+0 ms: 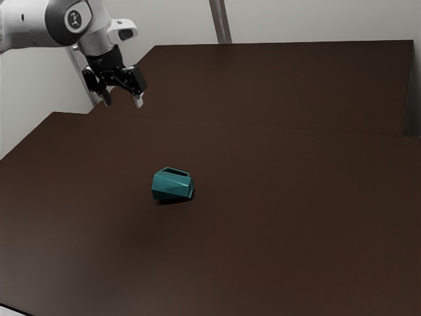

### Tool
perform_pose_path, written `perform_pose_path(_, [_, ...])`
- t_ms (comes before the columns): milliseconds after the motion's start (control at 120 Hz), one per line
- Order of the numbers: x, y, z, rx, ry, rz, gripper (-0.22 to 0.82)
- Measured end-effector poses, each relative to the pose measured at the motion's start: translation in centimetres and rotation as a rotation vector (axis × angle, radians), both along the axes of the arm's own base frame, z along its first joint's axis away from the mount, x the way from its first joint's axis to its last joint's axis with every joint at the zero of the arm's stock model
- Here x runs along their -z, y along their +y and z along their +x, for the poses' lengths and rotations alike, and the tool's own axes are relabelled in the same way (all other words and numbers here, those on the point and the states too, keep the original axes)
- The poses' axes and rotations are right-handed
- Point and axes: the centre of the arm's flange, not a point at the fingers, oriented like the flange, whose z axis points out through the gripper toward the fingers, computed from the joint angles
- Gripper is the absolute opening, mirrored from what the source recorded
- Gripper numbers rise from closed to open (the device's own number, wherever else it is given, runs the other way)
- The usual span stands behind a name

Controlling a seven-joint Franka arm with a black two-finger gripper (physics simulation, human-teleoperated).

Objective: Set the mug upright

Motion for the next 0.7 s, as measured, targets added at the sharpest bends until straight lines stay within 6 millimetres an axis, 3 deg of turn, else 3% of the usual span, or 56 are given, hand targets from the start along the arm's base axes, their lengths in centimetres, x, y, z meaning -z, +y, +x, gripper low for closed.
perform_pose_path(292, [1.0, -2.7, 0.0, 0.037, 0.017, -0.003, 0.6])
perform_pose_path(542, [7.2, -6.0, -2.5, 0.103, 0.11, -0.14, 0.6])
perform_pose_path(617, [8.9, -5.0, -2.6, 0.122, 0.102, -0.207, 0.6])
perform_pose_path(700, [10.0, -1.2, -2.1, 0.108, 0.065, -0.282, 0.6])
